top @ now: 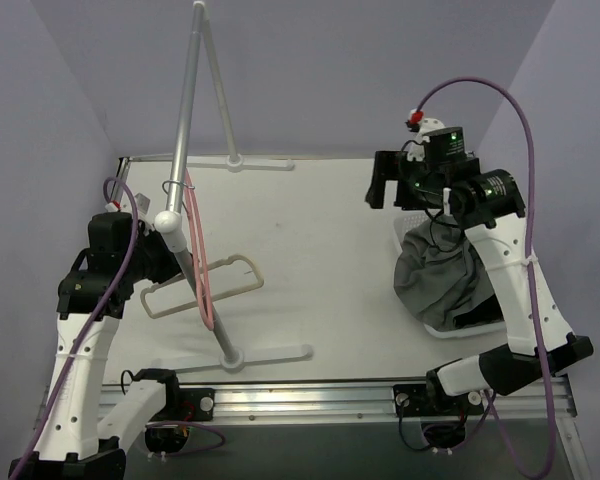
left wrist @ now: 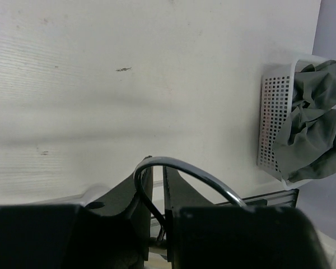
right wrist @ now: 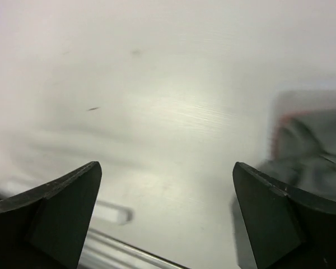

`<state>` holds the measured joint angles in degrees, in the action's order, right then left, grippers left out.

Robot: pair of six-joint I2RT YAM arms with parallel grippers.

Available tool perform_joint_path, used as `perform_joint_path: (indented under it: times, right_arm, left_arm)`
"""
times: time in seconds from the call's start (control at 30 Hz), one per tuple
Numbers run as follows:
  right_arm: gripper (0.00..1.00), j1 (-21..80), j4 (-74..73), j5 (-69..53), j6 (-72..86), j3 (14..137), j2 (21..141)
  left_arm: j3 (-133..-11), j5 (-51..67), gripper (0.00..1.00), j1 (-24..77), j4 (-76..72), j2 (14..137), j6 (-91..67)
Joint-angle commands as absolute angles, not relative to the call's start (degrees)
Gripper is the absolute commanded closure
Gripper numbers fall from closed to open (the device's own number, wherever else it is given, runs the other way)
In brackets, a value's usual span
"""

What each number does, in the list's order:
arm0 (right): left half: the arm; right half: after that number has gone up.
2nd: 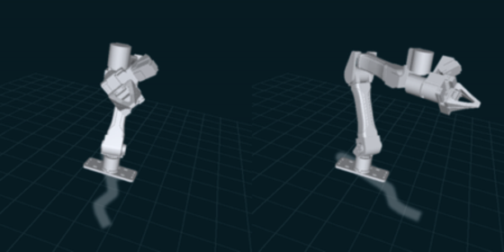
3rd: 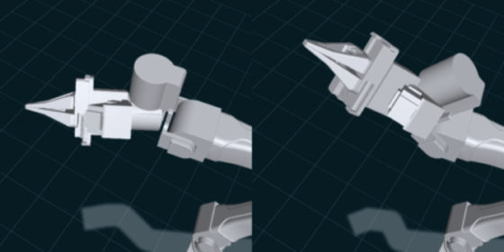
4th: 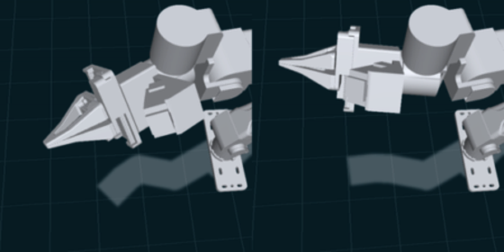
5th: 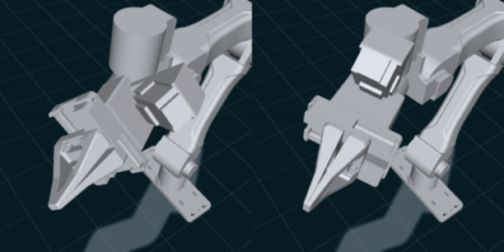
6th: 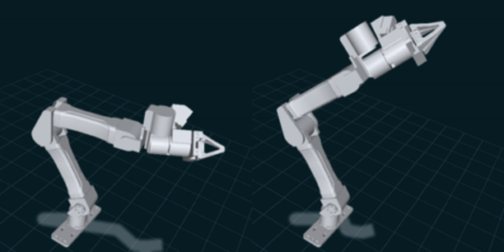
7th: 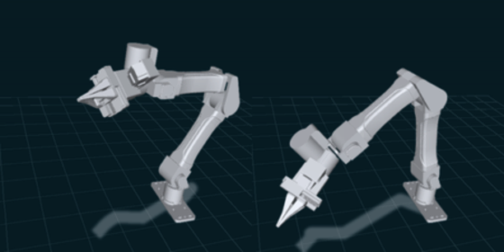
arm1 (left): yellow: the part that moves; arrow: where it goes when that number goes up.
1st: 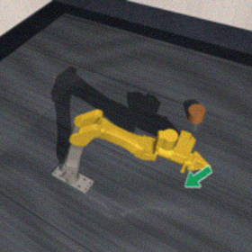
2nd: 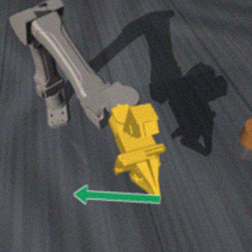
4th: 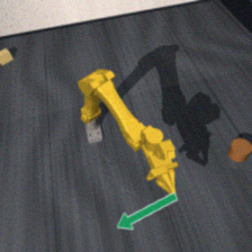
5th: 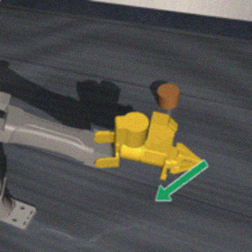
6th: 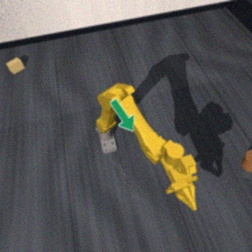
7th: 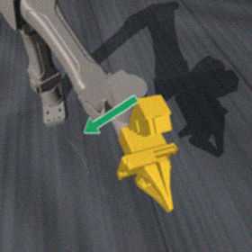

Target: Remove the skirt from the hanger

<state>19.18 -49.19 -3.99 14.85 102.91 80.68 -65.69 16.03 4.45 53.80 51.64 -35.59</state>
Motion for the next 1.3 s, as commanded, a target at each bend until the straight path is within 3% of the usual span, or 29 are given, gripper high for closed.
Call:
perform_joint_path:
  times: [0.0, 0.13, 0.3, 0.67, 0.83, 0.93, 0.97, 1.03, 1.07, 1.13, 1.17, 1.27]
  right_arm:
    - [0.00, 25.56, -41.86, -26.79, 12.21, 104.06, 81.56]
    - [0.00, 35.22, -32.27, -38.21, 16.50, 101.52, 80.60]
    - [0.06, 40.42, -24.97, -42.27, 19.86, 101.50, 82.43]
    - [0.14, 49.92, -31.03, -40.43, 16.00, 107.75, 92.98]
    - [0.25, 53.26, -31.29, -39.90, 15.91, 106.71, 95.18]
    - [0.41, 54.23, -30.15, -39.47, 16.61, 105.39, 94.92]
    - [0.62, 54.23, -29.28, -39.38, 16.96, 104.42, 94.75]
    - [0.92, 54.23, -28.65, -39.03, 17.40, 103.80, 94.75]
    - [1.00, 54.23, -28.83, -38.59, 17.32, 103.62, 94.92]
    - [1.00, 54.23, -28.74, -38.58, 17.14, 103.36, 95.01]
    - [1.00, 54.32, -28.65, -37.97, 17.14, 103.10, 95.01]
    - [1.00, 54.32, -29.00, -34.13, 16.88, 102.92, 94.75]
  left_arm:
    - [-69.43, 13.54, 0.98, 4.66, 55.46, 52.64, -32.78]
    - [-70.49, 12.75, 0.98, 4.66, 56.69, 53.52, -31.91]
    - [-71.10, 11.87, 0.98, 4.66, 57.22, 53.96, -31.29]
    - [-72.42, 12.57, 0.98, 4.66, 57.30, 54.93, -30.41]
    - [-72.69, 13.09, 0.98, 4.75, 57.13, 55.37, -30.32]
    - [-73.12, 13.27, 0.98, 4.66, 57.13, 55.90, -30.15]
    - [-73.21, 13.62, 0.98, 4.66, 56.95, 55.99, -30.15]
    - [-73.21, 14.06, 0.98, 4.66, 56.87, 55.90, -30.15]
    - [-73.30, 14.58, 0.93, 4.66, 56.52, 55.81, -30.15]
    - [-72.95, 14.85, 0.79, 4.66, 56.16, 55.37, -30.58]
    - [-72.86, 14.85, 0.66, 4.57, 55.99, 55.20, -30.76]
    - [-73.04, 14.68, 0.47, 4.66, 56.25, 54.84, -31.02]
